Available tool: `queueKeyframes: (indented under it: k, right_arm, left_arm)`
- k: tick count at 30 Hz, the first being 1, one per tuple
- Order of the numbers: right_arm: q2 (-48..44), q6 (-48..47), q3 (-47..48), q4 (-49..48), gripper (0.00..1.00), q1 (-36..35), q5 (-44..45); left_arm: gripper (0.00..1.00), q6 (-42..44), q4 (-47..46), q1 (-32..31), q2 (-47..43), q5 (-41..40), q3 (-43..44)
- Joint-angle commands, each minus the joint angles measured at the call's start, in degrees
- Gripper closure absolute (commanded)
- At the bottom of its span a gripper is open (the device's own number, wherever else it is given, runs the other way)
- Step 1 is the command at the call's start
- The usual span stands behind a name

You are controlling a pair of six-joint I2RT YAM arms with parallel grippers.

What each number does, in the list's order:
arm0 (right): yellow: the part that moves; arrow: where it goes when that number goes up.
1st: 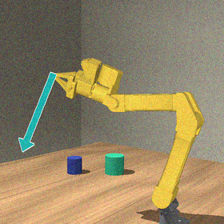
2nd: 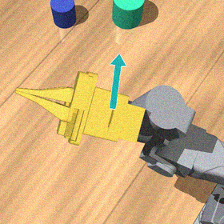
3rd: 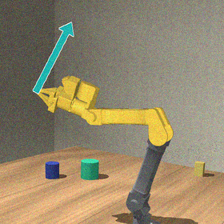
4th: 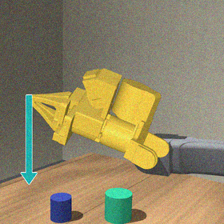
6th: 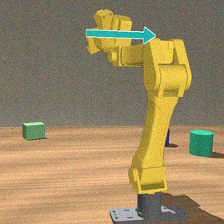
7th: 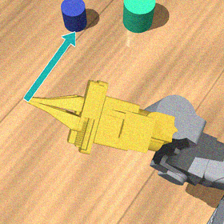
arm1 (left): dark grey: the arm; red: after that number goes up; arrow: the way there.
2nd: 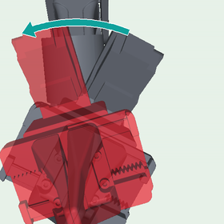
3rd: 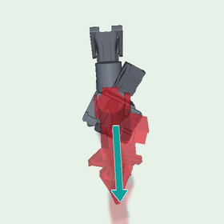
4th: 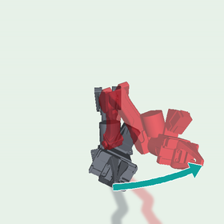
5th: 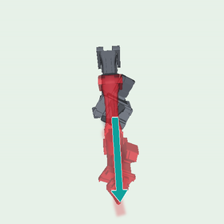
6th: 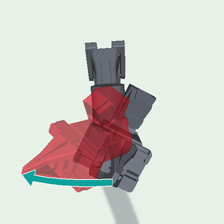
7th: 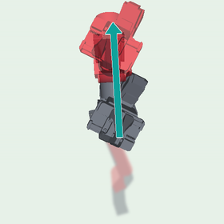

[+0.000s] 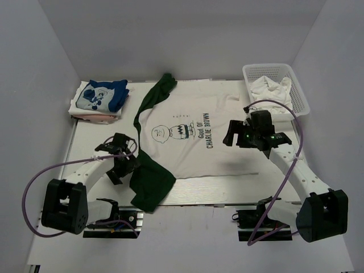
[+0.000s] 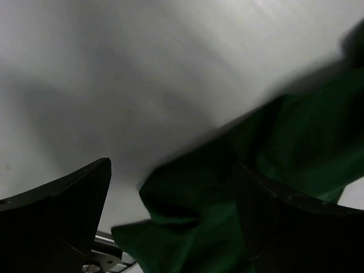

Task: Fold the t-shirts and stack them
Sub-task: Flatten out the tshirt

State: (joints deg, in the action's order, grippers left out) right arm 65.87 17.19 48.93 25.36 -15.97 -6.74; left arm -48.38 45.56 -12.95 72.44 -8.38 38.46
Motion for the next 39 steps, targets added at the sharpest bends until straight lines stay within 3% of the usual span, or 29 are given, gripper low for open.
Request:
queueKeyframes:
  k: [1, 6, 13, 16, 17, 21, 24, 30, 35, 39]
  right_arm:
    - [0.14, -1.55, -0.32, -1.02, 0.1, -0.82, -2.4]
    - [1.45, -1.28, -0.41, -1.02, 0.1, -1.17, -2.05]
    - [2.87, -1.19, -0.76, -1.37, 0.1, -1.35, -1.35]
    - [2.34, -0.93, -1.29, -1.81, 0.1, -1.35, -0.46]
    - [2.34, -0.93, -1.38, -1.98, 0.1, -1.26, -0.38]
    - [2.95, -0.76, -2.52, -4.09, 0.1, -1.35, -1.87]
    - [4.26, -0.06, -3.83, -5.41, 0.1, -1.35, -1.26]
    - [6.38, 1.27, -4.89, -6.91, 0.1, -1.09, 1.99]
    - [10.86, 2.41, -4.11, -6.64, 0.1, -1.26, 2.0]
    - [13.5, 1.63, -1.13, -8.3, 0.1, -2.4, 0.51]
  left_arm:
    - [0.05, -4.97, -0.12, -0.06, -7.31, 3.8, -2.84]
    - [0.16, -3.66, -3.8, -0.06, -9.16, 7.41, -7.07]
    - [0.31, -2.42, -8.82, -1.11, -4.08, 8.74, -10.95]
    - [0.68, -2.42, -8.82, -1.64, 0.49, 7.5, -10.25]
    - [1.0, -2.42, -7.95, -1.64, 1.2, 6.63, -8.77]
    - [1.0, -3.91, -0.84, -2.17, -1.07, 0.14, -2.96]
    - [1.0, -6.37, 7.5, -2.17, -8.09, -5.06, 1.78]
    - [1.0, -11.47, 20.43, -2.17, -22.05, -7.0, 7.95]
    - [1.0, -12.0, 21.59, -2.17, -24.81, -7.0, 7.43]
    - [1.0, -10.43, 16.33, -2.17, -20.25, -1.48, 4.36]
